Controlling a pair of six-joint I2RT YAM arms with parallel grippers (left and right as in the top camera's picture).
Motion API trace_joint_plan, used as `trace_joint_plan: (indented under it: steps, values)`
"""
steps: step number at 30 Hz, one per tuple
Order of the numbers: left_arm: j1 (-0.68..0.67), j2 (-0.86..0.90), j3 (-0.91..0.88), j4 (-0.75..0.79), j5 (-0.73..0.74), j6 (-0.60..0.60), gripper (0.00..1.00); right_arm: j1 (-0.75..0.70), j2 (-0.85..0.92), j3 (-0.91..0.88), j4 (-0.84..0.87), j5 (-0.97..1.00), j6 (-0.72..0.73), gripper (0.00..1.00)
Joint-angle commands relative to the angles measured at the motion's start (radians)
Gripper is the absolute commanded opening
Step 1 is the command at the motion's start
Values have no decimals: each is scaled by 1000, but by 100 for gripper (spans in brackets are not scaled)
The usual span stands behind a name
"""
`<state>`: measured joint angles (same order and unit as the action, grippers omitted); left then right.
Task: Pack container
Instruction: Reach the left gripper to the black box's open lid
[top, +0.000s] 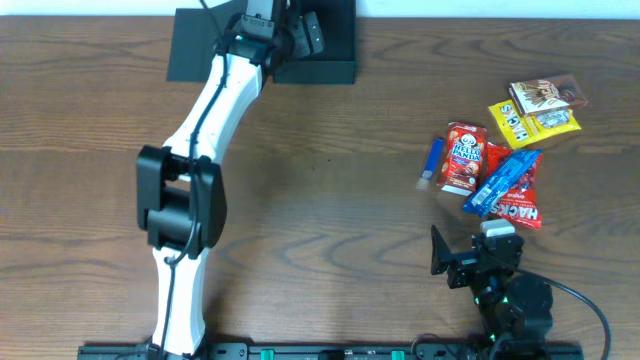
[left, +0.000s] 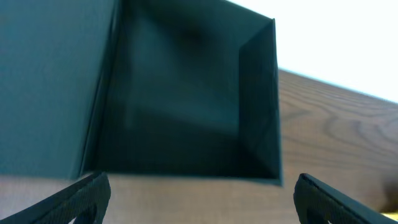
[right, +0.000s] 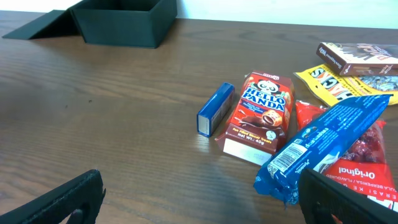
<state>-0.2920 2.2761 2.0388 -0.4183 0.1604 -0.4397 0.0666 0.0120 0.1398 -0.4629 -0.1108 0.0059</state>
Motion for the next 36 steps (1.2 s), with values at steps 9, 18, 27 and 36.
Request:
trace_joint_plan:
  steps: [9, 18, 27, 36]
  values:
    - [-16, 109, 67, 200, -82, 230, 96, -12, -6, -8, -1, 10, -7, 99]
    - [-35, 161, 67, 180, -11, 239, 95, -12, -6, -8, -1, 10, -7, 99]
    - [-39, 172, 67, 56, -14, 260, 95, -12, -6, -8, -1, 10, -7, 99]
    - [-39, 170, 67, -126, -22, 368, 95, -12, -6, -8, -1, 10, -7, 99]
